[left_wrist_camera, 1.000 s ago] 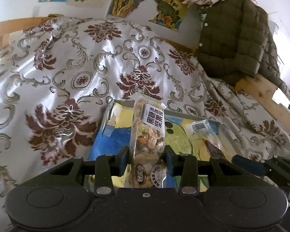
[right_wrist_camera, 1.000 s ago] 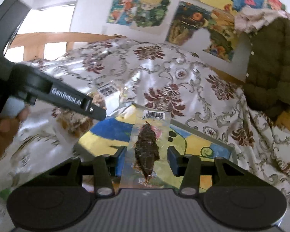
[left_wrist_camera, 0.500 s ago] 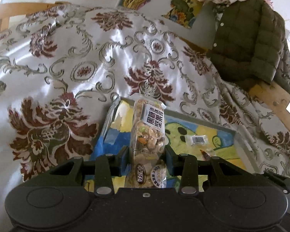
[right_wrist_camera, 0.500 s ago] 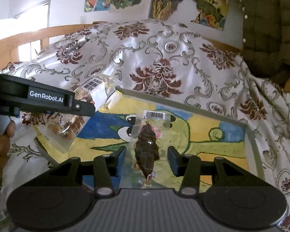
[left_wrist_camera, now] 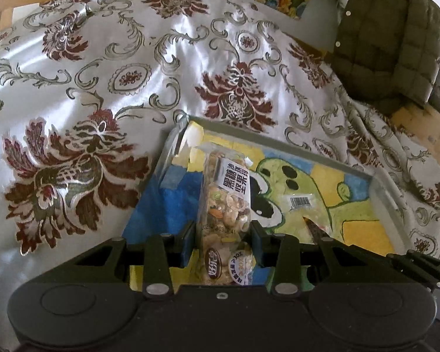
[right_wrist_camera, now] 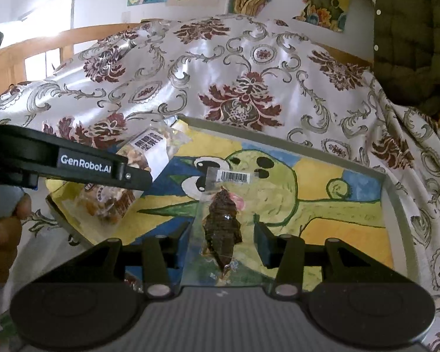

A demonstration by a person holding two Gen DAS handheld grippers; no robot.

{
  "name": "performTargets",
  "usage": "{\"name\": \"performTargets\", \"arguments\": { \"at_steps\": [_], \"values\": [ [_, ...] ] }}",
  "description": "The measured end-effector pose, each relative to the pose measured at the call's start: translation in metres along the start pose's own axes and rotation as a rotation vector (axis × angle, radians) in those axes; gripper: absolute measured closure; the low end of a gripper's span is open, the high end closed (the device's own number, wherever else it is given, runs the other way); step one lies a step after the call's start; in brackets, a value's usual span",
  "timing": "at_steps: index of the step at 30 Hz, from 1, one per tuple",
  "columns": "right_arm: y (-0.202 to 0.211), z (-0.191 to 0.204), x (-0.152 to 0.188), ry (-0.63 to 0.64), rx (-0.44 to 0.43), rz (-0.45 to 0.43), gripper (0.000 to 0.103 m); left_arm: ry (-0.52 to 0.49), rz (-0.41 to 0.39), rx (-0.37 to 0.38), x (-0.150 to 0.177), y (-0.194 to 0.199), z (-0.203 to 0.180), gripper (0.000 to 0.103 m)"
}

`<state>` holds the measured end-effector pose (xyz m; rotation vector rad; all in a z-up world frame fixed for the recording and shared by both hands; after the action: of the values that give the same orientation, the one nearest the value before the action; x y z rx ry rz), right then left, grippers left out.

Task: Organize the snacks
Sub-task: 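Carry the nut bag into the tray with the left tool while the right tool places the fish, then open both tools and withdraw them from the tray toward the snack pile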

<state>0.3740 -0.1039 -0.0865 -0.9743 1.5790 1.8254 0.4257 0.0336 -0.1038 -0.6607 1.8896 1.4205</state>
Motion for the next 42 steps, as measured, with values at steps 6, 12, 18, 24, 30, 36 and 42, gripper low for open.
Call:
{"name": "performTargets", "arguments": {
  "at_steps": [6, 12, 18, 24, 30, 36, 42],
  "values": [
    [0.006, -0.004, 0.0, -0.021, -0.004, -0.001, 0.047, 0.001, -0.001, 0.014, 0.001, 0.006, -0.003, 0.058],
    [0.022, -0.007, -0.006, -0.044, -0.01, -0.027, 0.039, 0.003, -0.029, 0.005, 0.0, 0.025, -0.007, 0.044],
    [0.049, -0.016, -0.014, -0.089, -0.006, -0.081, 0.027, -0.001, -0.085, -0.03, -0.005, 0.057, -0.008, 0.025],
    [0.092, -0.026, -0.021, -0.134, 0.012, -0.127, 0.018, -0.042, -0.121, -0.059, -0.007, 0.094, -0.017, 0.013],
    [0.141, -0.031, -0.025, -0.185, 0.015, -0.2, 0.011, -0.083, -0.17, -0.066, -0.001, 0.141, -0.031, 0.005],
    [0.188, -0.028, -0.012, -0.22, 0.0, -0.251, 0.004, -0.102, -0.208, -0.08, 0.021, 0.19, -0.039, 0.001],
    [0.232, -0.022, 0.013, -0.256, -0.011, -0.294, 0.0, -0.093, -0.231, -0.109, 0.044, 0.237, -0.043, 0.001]
  ]
}}
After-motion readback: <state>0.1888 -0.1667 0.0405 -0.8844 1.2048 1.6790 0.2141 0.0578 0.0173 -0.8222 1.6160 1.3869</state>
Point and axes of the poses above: each gripper's, at about its wrist camera, not at the fingertips, and y roughly against the way its jaws point, z to its left, x to its underside, the point moved 6 cm from there along -y, roughly the way its jaws point, and after that the axes turned 11 degrees about -y, right-handed, at the moved point
